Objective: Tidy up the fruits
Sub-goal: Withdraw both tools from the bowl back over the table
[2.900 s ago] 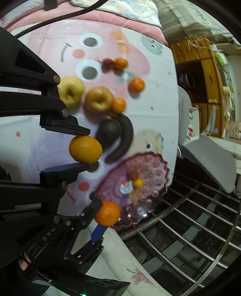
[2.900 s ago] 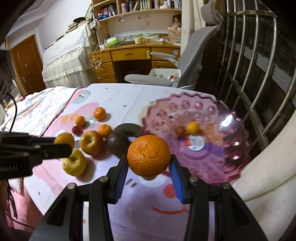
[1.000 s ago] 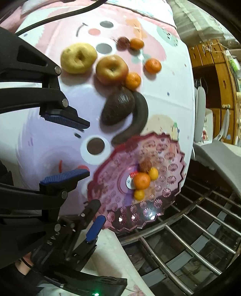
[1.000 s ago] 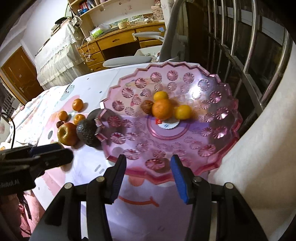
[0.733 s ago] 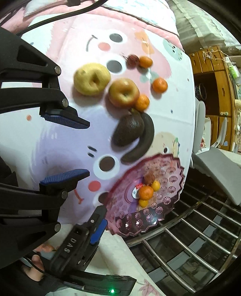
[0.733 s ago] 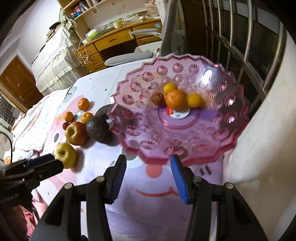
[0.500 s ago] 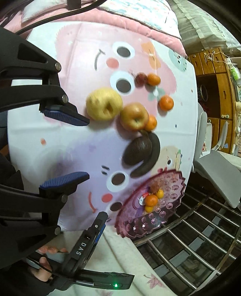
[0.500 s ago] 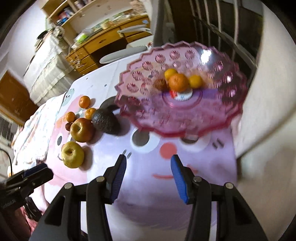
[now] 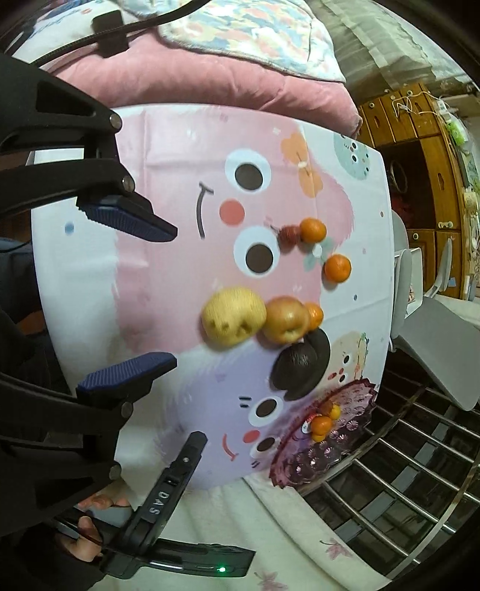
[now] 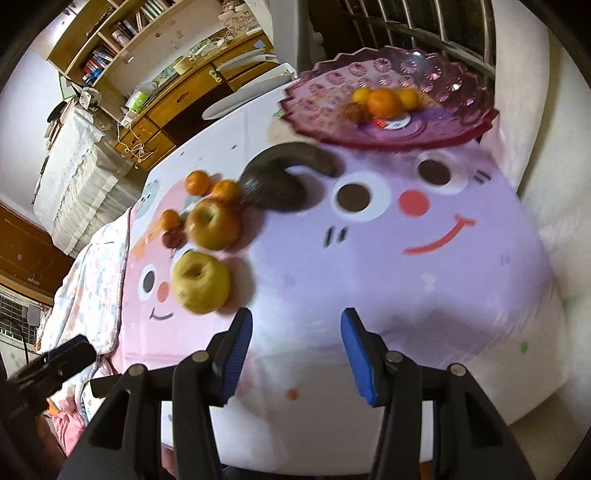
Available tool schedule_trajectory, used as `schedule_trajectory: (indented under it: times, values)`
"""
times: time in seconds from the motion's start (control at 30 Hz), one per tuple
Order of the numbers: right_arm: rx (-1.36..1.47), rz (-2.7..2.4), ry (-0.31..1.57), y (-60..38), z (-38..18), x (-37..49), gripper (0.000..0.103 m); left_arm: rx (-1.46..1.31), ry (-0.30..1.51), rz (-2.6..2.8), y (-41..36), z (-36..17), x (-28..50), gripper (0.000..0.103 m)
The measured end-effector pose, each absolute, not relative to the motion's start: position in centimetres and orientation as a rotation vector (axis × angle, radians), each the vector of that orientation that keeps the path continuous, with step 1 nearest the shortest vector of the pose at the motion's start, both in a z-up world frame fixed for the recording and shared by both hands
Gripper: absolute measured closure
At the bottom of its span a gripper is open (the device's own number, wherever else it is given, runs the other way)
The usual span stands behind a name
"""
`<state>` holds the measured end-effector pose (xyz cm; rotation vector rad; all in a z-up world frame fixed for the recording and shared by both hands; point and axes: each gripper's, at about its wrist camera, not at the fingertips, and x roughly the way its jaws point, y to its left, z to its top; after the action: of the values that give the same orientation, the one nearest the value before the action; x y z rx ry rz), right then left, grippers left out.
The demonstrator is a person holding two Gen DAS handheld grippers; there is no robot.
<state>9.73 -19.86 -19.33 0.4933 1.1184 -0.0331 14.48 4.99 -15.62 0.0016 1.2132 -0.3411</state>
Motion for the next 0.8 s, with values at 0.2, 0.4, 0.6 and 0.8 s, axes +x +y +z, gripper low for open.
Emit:
schedule_trajectory:
  times: [0.2, 0.4, 0.6, 0.8]
  values:
    - [0.484, -0.011, 1.1, -15.8, -19.3, 8.3, 0.051, 0.038, 1.221, -0.381, 7.8, -15.8, 15.5, 0.033]
    - [0.445, 0.025, 1.094, -13.0, -19.2, 8.8, 0.042, 0.078, 1.233, -0.422, 8.7, -15.8, 18.1, 0.02]
    - [0.412, 0.036, 1.086, -11.1, -19.7, 10.1, 0.039, 0.128, 1.249, -0.455, 7.6, -15.8, 21.1, 0.014]
    - [0.337, 0.033, 1.053, -9.4, -20.3, 11.2, 0.025, 0.156, 1.273, -0.504, 5.7, -16.3, 24.0, 0.01]
